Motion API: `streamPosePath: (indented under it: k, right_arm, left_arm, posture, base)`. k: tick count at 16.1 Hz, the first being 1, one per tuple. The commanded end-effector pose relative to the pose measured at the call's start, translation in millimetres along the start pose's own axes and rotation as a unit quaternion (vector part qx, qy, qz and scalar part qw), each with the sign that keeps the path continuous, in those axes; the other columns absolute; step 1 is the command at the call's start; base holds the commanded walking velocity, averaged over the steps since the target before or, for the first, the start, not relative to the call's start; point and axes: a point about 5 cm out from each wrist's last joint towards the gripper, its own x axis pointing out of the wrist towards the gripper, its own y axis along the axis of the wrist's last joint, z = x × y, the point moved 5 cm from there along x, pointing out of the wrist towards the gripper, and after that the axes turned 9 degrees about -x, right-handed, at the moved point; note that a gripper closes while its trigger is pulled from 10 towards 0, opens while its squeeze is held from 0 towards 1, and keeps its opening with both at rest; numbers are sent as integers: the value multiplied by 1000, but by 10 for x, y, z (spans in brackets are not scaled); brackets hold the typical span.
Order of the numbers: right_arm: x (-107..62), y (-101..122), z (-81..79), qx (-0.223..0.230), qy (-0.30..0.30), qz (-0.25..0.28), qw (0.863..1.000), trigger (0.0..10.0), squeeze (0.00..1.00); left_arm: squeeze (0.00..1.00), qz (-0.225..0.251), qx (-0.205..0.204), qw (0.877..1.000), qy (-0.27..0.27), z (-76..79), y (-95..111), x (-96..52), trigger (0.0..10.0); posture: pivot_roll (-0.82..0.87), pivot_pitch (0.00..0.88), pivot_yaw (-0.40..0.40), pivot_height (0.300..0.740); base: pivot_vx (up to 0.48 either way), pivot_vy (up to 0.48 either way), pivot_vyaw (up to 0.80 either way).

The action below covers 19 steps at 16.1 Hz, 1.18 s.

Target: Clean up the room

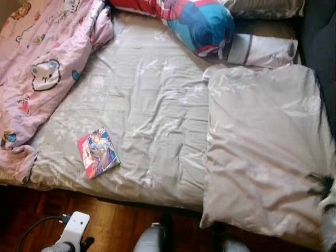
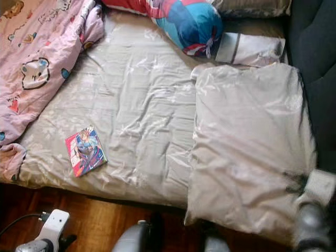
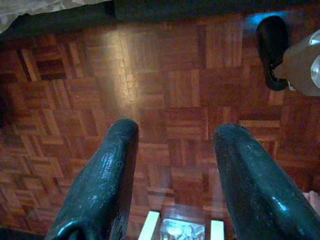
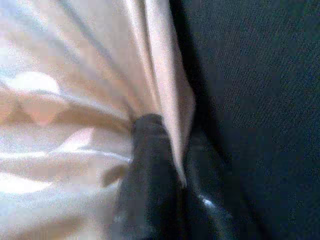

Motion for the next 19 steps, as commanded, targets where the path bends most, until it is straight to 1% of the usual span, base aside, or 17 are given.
streamPosePath:
  k: [1, 2, 3, 4, 5, 6, 9, 10, 11, 12, 14, 15, 16, 17, 19]
  right_arm:
    - [-176, -647, -18, 10, -4, -97, 995, 10000, 0]
    - [-235, -773, -106, 20, 4, -112, 993, 10000, 0]
    - [-254, -806, -151, 28, 7, -115, 993, 10000, 1000]
    - [-267, -816, -202, 33, 12, -114, 993, 10000, 1000]
    - [-258, -769, -246, 28, 18, -102, 994, 10000, 1000]
    - [-219, -655, -211, 29, 4, -80, 996, 10000, 1000]
    - [-144, -451, -12, 42, -40, -48, 997, 10000, 1000]
    - [-126, -375, 10, 51, -44, -33, 997, 10000, 706]
    - [-107, -256, -23, 52, -33, -5, 998, 10000, 0]
    - [-101, -191, -53, 51, -26, 11, 998, 10000, 0]
    - [-117, 111, -249, 52, 13, 91, 994, 10000, 0]
    - [-139, 166, -320, 50, 25, 110, 992, 10000, 0]
    - [-166, 186, -394, 41, 38, 123, 991, 10000, 0]
    - [-223, 188, -513, 40, 58, 140, 988, 10000, 0]
    - [-323, 109, -673, 37, 82, 151, 984, 10000, 0]
  left_arm:
    - [0, -37, 1, 999, 4, -41, -241, -49, 10000]
    - [0, -37, 2, 999, 5, -42, -237, -48, 10000]
    - [0, -36, 2, 999, 6, -42, -233, -46, 10000]
    - [0, -35, 2, 999, 6, -40, -228, -45, 10000]
    - [0, -34, 1, 999, 7, -35, -224, -42, 10000]
    - [0, -31, -3, 999, 6, -21, -212, -37, 10000]
    - [0, -30, -5, 1000, 3, 2, -198, -28, 10000]
    - [0, -30, -6, 1000, 3, 8, -198, -26, 10000]
    - [0, -30, -7, 1000, 3, 16, -200, -24, 10000]
    - [0, -31, -8, 999, 3, 20, -201, -23, 10000]
    - [0, -30, -11, 1000, 2, 52, -190, -11, 10000]
    - [0, -29, -11, 1000, 1, 60, -185, -8, 10000]
    - [0, -28, -12, 1000, 1, 69, -179, -5, 10000]
    - [0, -26, -13, 1000, 1, 86, -172, 1, 10000]
    - [0, -23, -19, 1000, 1, 107, -162, 8, 10000]
  posture:
    - [42, 330, 160, 740]
    - [47, 327, 163, 740]
    - [42, 323, 160, 740]
    - [39, 320, 158, 740]
    - [43, 316, 155, 740]
    - [44, 310, 151, 740]
    - [33, 303, 143, 740]
    - [32, 299, 140, 740]
    - [30, 291, 135, 740]
    - [29, 289, 134, 740]
    - [16, 273, 124, 740]
    - [9, 268, 119, 740]
    - [5, 266, 116, 740]
    - [0, 260, 107, 740]
    - [-13, 251, 95, 740]
  base:
    - [0, 0, 0]
    - [0, 0, 0]
    - [0, 0, 0]
    - [0, 0, 0]
    - [0, 0, 0]
    - [0, 0, 0]
    - [0, 0, 0]
    - [0, 0, 0]
    - [0, 0, 0]
    - [0, 0, 0]
    - [0, 0, 0]
    - [0, 0, 0]
    - [0, 0, 0]
    - [0, 0, 0]
    - [0, 0, 0]
